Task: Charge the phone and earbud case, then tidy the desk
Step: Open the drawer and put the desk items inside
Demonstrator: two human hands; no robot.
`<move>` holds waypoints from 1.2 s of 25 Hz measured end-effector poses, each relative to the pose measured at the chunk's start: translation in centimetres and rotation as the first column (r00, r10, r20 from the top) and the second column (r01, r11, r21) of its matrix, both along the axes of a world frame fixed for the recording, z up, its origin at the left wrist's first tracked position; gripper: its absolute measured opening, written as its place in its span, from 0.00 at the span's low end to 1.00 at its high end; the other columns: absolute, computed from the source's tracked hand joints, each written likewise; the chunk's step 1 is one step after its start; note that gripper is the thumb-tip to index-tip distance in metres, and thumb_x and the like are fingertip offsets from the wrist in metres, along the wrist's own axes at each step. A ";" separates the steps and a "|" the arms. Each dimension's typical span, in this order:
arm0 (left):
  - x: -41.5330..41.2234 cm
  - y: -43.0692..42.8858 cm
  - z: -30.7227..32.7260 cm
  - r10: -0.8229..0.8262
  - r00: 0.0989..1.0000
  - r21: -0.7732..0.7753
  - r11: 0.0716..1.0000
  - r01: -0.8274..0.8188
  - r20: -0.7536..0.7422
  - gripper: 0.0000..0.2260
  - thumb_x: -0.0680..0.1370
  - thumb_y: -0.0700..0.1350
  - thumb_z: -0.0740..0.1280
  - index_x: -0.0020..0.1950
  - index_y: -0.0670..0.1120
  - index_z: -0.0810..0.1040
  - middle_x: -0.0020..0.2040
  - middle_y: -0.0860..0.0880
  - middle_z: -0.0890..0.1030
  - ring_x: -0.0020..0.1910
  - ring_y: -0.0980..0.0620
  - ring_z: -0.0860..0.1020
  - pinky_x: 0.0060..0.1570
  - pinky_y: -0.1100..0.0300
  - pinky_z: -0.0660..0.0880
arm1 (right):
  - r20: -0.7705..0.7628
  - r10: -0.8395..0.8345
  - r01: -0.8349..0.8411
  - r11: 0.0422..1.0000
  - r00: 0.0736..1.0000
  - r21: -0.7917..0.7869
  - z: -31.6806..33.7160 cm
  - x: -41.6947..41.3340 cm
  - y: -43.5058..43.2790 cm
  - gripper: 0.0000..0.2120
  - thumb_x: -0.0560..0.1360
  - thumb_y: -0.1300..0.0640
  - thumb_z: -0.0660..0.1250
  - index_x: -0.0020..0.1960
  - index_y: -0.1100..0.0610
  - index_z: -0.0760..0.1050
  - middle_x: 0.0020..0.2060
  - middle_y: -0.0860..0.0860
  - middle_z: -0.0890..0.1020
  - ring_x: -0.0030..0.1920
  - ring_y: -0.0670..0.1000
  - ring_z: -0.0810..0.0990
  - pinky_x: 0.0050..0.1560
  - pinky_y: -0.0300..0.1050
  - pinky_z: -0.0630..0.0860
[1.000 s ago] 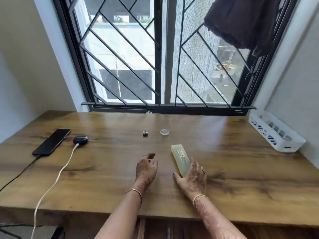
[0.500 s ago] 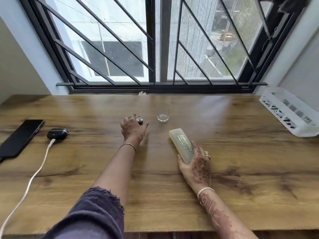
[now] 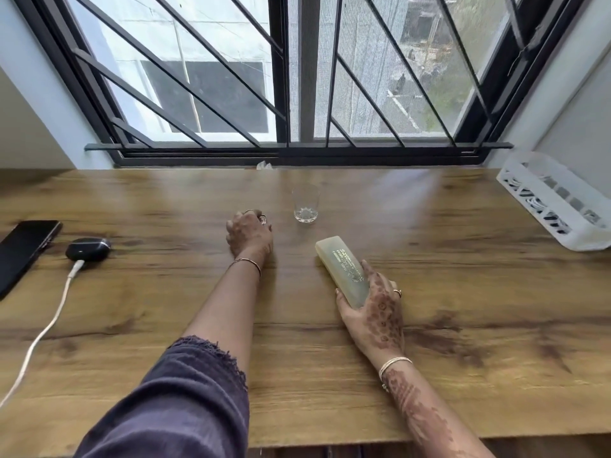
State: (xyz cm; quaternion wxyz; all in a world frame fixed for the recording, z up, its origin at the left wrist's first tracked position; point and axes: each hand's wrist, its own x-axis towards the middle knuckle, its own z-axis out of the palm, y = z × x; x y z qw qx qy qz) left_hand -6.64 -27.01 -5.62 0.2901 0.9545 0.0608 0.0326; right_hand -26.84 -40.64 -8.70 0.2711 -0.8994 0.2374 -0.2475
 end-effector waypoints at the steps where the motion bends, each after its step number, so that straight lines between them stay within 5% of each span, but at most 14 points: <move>1: -0.3 0.0 -0.1 -0.006 1.000 -0.008 1.000 0.006 0.004 0.14 0.77 0.49 0.66 0.63 0.51 0.77 0.64 0.44 0.74 0.66 0.42 0.68 0.63 0.51 0.68 | -0.005 0.001 -0.001 1.000 1.000 0.007 0.0 0.1 0.0 0.35 0.67 0.46 0.72 0.70 0.56 0.68 0.59 0.53 0.78 0.59 0.55 0.73 0.66 0.48 0.67; 5: -3.0 0.0 -0.3 -0.051 0.998 -0.084 0.995 0.054 0.035 0.15 0.76 0.48 0.68 0.63 0.50 0.77 0.62 0.43 0.76 0.64 0.41 0.72 0.63 0.52 0.69 | -0.005 0.011 -0.011 0.999 1.000 0.039 0.0 0.3 -0.1 0.34 0.68 0.45 0.72 0.70 0.55 0.68 0.59 0.53 0.78 0.60 0.55 0.73 0.66 0.47 0.65; 12: -12.6 0.7 0.6 -0.372 0.920 -0.052 0.923 0.380 0.126 0.13 0.75 0.45 0.68 0.60 0.47 0.80 0.56 0.44 0.82 0.56 0.43 0.79 0.60 0.55 0.73 | 0.018 0.076 -0.078 0.995 0.997 0.069 1.0 -3.3 0.6 0.32 0.67 0.49 0.73 0.68 0.57 0.70 0.59 0.55 0.79 0.60 0.55 0.75 0.67 0.44 0.62; 19: -25.5 1.6 2.5 -0.361 0.928 -0.210 0.904 0.372 0.090 0.15 0.72 0.43 0.69 0.59 0.48 0.80 0.52 0.50 0.84 0.49 0.52 0.81 0.57 0.63 0.73 | 0.013 0.116 -0.117 0.985 0.993 0.131 2.4 -14.8 1.0 0.31 0.66 0.49 0.72 0.67 0.52 0.69 0.59 0.51 0.77 0.58 0.52 0.76 0.61 0.43 0.71; 30: -41.3 1.7 0.1 -0.424 0.904 -0.224 0.887 0.403 -0.050 0.14 0.70 0.43 0.73 0.55 0.51 0.81 0.51 0.54 0.84 0.43 0.60 0.78 0.48 0.71 0.71 | -0.152 0.075 -0.086 0.994 0.985 -0.067 0.8 -32.0 -2.2 0.31 0.68 0.44 0.70 0.68 0.52 0.68 0.58 0.50 0.78 0.59 0.52 0.73 0.60 0.47 0.69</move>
